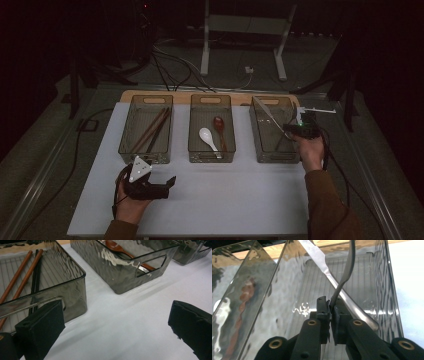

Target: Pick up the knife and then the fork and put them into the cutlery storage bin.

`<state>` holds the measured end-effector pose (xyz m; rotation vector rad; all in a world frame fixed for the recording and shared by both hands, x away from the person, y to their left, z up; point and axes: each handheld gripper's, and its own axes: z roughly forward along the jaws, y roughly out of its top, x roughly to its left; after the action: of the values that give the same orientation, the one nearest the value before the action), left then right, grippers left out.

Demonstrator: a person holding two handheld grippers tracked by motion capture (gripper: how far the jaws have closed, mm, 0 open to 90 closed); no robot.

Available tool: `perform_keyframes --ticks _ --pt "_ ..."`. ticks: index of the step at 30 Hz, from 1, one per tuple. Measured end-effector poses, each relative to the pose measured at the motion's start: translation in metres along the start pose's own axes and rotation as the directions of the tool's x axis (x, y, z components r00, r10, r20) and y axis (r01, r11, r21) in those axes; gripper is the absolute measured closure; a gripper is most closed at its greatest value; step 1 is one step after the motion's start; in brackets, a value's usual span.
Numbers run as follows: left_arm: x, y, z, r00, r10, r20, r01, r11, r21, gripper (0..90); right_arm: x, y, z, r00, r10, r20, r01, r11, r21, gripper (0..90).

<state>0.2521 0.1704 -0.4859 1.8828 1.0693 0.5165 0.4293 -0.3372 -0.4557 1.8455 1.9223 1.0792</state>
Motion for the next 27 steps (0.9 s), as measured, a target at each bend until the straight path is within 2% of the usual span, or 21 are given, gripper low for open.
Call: perform_keyframes --ticks 9,14,20,27 --pt "0.002 -0.001 -0.001 1.0 -0.007 -0.001 0.007 1.0 0.0 1.7 -0.003 0.001 0.012 0.9991 0.0 0.043 -0.001 1.0 0.021 84.3" --pt "0.002 -0.001 0.0 1.0 -0.006 0.004 0.006 1.0 0.001 1.7 0.004 0.004 0.018 0.993 -0.05 0.107 0.043 0.997 0.064 83.6" --pt "0.002 -0.001 -0.001 0.9999 -0.01 0.005 0.01 0.9999 -0.005 1.7 0.009 0.007 0.027 0.9897 -0.06 0.13 0.047 0.994 0.098 84.5" --pt "0.003 -0.001 -0.003 0.9999 -0.012 0.006 0.012 0.9999 -0.009 1.7 0.011 0.008 0.032 0.9872 -0.066 0.145 0.05 0.993 0.108 85.1"
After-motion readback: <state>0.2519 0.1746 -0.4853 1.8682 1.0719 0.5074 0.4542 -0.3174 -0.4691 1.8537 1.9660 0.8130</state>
